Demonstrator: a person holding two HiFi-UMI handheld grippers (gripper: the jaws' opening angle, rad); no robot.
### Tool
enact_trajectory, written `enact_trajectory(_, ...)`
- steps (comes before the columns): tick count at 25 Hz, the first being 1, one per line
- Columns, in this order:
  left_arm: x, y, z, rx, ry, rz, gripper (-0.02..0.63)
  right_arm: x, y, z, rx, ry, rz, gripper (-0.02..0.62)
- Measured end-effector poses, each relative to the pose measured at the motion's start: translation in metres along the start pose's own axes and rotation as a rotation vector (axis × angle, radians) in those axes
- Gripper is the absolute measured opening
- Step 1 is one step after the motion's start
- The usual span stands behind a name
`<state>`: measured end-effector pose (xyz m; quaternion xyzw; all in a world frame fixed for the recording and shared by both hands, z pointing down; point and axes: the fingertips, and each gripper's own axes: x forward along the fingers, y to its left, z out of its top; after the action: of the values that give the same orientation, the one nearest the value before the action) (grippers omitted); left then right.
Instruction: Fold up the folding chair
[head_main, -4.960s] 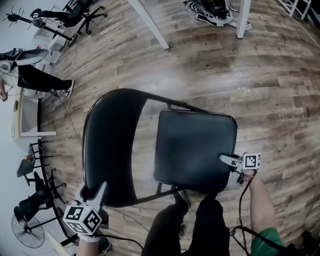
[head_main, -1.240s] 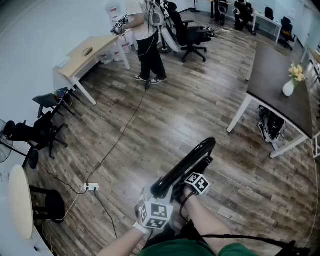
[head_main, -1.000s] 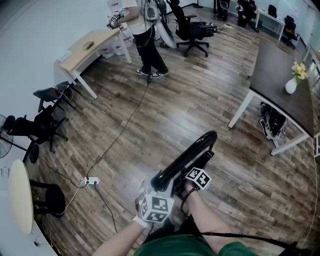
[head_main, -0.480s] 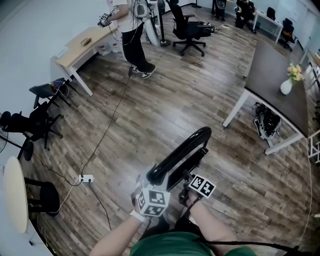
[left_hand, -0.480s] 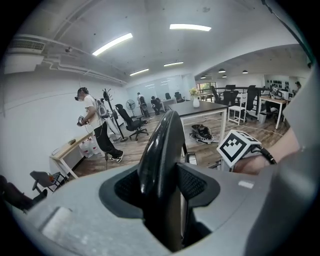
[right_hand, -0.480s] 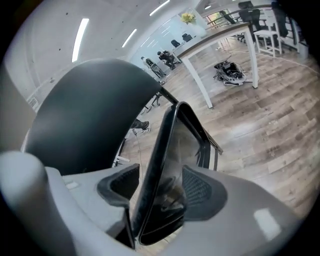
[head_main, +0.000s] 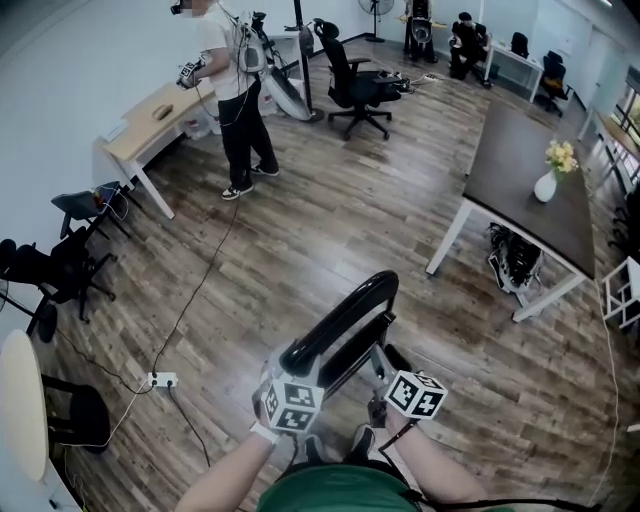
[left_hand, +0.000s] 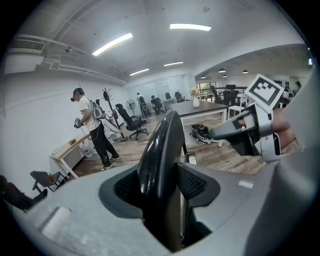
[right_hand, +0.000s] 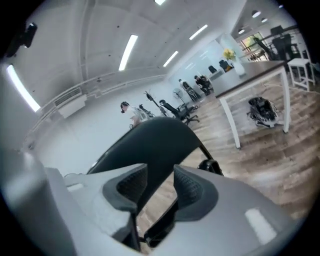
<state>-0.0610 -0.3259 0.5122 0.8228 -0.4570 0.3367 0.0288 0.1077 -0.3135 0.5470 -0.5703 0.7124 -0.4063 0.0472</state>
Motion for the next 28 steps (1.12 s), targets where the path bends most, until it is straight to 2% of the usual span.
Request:
enact_trajectory(5, -0.004, -0.002, 0.002, 0.005, -0.007, 0.001, 0.213, -0.045, 0.042, 0.049, -0.236, -0.114, 0.061, 0.120)
enact_trajectory(11, -0.008, -0.007, -0.001, 0.008, -0.008, -0.004, 0.213, -0.092, 0.086, 0.082, -0.552, -0.226, 0.092, 0.115)
enact_trajectory(14, -0.008, -0.004, -0.002, 0.002, -0.008, 0.002, 0.213, -0.110, 0.106, 0.096, -0.667, -0.292, 0.110, 0.105)
enact_trajectory(20, -0.013, -0.009, 0.001, -0.045, 0.007, -0.014, 0.213, -0.136, 0.132, 0.111, -0.802, -0.377, 0.129, 0.072)
enact_trajectory(24, -0.017, -0.014, 0.004, -0.040, -0.013, -0.022, 0.212, -0.136, 0.136, 0.103, -0.854, -0.371, 0.131, 0.057)
enact_trajectory(28, -0.016, -0.015, 0.006, -0.026, -0.033, -0.032, 0.210, -0.134, 0.137, 0.099, -0.856, -0.360, 0.121, 0.054)
